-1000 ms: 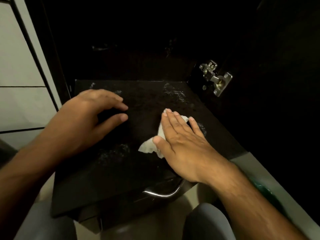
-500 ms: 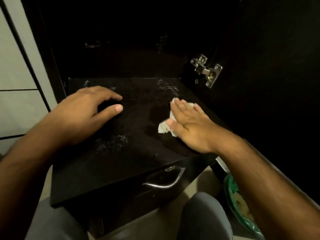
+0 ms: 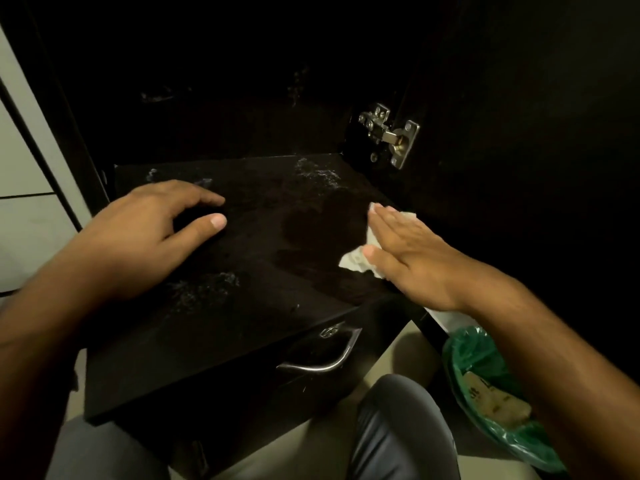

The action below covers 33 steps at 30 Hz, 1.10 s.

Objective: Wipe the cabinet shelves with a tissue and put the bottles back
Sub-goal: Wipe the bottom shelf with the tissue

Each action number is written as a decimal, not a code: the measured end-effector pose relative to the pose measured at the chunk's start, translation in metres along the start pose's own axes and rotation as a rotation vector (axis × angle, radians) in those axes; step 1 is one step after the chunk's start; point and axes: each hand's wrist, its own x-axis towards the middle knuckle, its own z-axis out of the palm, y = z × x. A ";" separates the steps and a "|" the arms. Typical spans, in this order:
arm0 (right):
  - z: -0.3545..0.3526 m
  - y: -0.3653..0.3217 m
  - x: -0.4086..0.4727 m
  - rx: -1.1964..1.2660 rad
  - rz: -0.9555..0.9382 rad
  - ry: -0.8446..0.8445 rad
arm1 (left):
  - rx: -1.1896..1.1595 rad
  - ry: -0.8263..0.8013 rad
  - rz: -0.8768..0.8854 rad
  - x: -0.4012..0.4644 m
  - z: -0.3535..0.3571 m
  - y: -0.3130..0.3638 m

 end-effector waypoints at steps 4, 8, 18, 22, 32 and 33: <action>-0.005 0.010 -0.027 -0.022 0.061 -0.064 | 0.008 -0.058 -0.025 -0.003 -0.004 0.007; -0.011 -0.009 0.013 -0.021 0.131 -0.072 | 0.098 -0.120 -0.025 -0.008 -0.008 0.015; -0.014 -0.001 -0.025 -0.021 0.054 -0.155 | 0.201 -0.248 -0.016 -0.002 -0.001 0.015; -0.021 -0.004 0.015 -0.035 0.132 -0.153 | 0.195 -0.249 -0.015 -0.002 0.000 0.014; -0.029 -0.025 0.135 -0.003 0.227 -0.087 | 0.183 -0.252 -0.026 -0.003 0.001 0.013; -0.031 -0.027 0.142 -0.005 0.248 -0.092 | 0.185 -0.248 -0.023 -0.003 0.001 0.012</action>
